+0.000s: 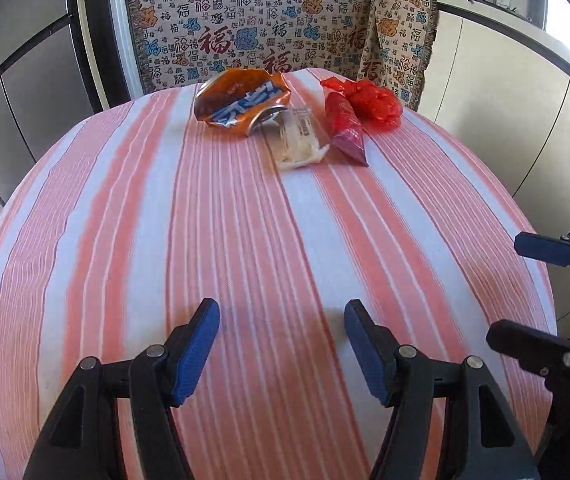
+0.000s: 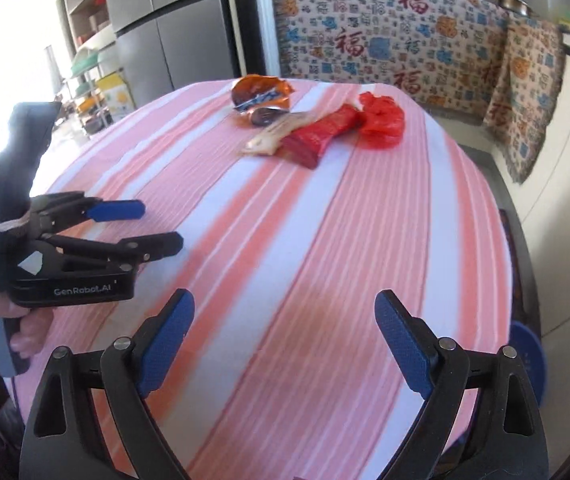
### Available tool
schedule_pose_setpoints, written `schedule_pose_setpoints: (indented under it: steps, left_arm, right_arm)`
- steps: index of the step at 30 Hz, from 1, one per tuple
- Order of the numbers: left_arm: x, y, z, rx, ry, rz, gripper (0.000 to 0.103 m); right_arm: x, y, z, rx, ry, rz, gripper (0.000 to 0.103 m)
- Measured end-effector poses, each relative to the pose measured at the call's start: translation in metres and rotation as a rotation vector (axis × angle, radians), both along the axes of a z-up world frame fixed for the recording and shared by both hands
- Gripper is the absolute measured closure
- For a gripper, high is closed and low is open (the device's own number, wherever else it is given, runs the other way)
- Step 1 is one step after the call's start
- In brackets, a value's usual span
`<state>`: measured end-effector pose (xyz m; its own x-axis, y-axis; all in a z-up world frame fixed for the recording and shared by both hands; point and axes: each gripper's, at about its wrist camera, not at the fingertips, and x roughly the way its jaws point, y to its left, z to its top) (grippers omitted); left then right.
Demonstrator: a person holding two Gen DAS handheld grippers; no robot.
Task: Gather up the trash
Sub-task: 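Return both tools above the table toward the remaining trash, then close the left tool on the orange snack wrapper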
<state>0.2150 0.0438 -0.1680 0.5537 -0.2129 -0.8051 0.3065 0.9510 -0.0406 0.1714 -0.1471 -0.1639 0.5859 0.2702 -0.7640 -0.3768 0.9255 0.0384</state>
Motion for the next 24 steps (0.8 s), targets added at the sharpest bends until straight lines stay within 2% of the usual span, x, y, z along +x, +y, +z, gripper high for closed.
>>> schedule_pose_setpoints:
  steps: [1,3,7,8,9,11,16,20,24]
  left_arm:
    - [0.005,0.003,-0.001,0.014,-0.008,-0.013,0.036]
    - [0.016,0.007,-0.003,0.043,-0.022,-0.025,0.023]
    - [0.046,0.021,-0.007,0.013,-0.020,-0.022,0.021]
    - [0.057,0.024,-0.008,0.026,-0.022,-0.026,0.019]
    - [0.066,0.026,-0.009,0.028,-0.019,-0.037,0.011]
    - [0.088,0.033,-0.012,0.022,-0.006,-0.056,0.007]
    - [0.139,0.044,-0.015,0.027,-0.002,-0.095,0.002]
    - [0.166,0.037,-0.016,0.034,-0.004,-0.159,0.001]
    - [0.190,0.038,-0.016,0.033,-0.005,-0.181,0.000]
  right_arm:
    - [0.003,0.007,-0.002,-0.009,0.000,-0.003,0.010]
    - [0.013,0.014,-0.006,-0.034,-0.001,-0.020,0.010]
    - [0.025,0.012,-0.019,-0.042,0.043,-0.073,0.010]
    - [0.028,0.010,-0.024,-0.034,0.062,-0.087,0.010]
    - [0.027,0.008,-0.026,-0.036,0.049,-0.094,0.010]
    - [0.024,0.012,-0.027,-0.062,0.036,-0.093,0.006]
    - [0.023,0.017,-0.029,-0.078,0.034,-0.100,0.002]
    - [0.025,0.019,-0.030,-0.083,0.031,-0.104,0.001]
    - [0.025,0.019,-0.030,-0.084,0.031,-0.105,0.001]
